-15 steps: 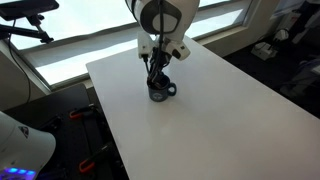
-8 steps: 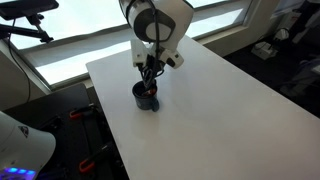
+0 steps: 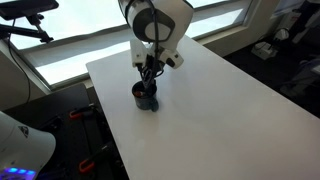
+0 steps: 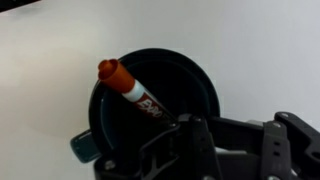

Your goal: Move the mug forwards then take the marker out of the mug.

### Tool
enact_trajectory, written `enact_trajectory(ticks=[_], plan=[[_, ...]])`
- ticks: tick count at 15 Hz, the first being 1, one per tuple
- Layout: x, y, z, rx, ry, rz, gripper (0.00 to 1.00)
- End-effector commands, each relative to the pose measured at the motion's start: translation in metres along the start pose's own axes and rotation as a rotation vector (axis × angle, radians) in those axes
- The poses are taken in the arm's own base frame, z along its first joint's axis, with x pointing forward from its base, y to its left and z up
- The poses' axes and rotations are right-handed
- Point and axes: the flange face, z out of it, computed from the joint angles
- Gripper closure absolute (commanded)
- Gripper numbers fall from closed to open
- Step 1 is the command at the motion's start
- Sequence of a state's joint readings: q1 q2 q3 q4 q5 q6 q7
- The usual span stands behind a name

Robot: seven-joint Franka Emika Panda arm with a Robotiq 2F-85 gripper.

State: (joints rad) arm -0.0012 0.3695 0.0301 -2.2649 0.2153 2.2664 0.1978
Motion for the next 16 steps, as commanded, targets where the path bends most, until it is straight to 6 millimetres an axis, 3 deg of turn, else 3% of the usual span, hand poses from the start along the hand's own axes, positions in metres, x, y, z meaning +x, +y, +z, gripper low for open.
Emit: enact_trajectory(ticks=[1, 8, 9, 10, 12, 16], plan=[[-0.016, -0.013, -0.039, 0.000, 0.024, -0.011, 1.00], [-0.053, -0.051, -0.139, 0.035, 0.104, -0.095, 1.00], [-0.058, -0.053, -0.149, 0.039, 0.115, -0.102, 0.87], [-0.045, -0.047, -0.133, 0.035, 0.111, -0.106, 0.99], [-0.053, -0.051, -0.147, 0.040, 0.128, -0.117, 0.88], [-0.053, -0.051, -0.147, 0.040, 0.127, -0.117, 0.87]])
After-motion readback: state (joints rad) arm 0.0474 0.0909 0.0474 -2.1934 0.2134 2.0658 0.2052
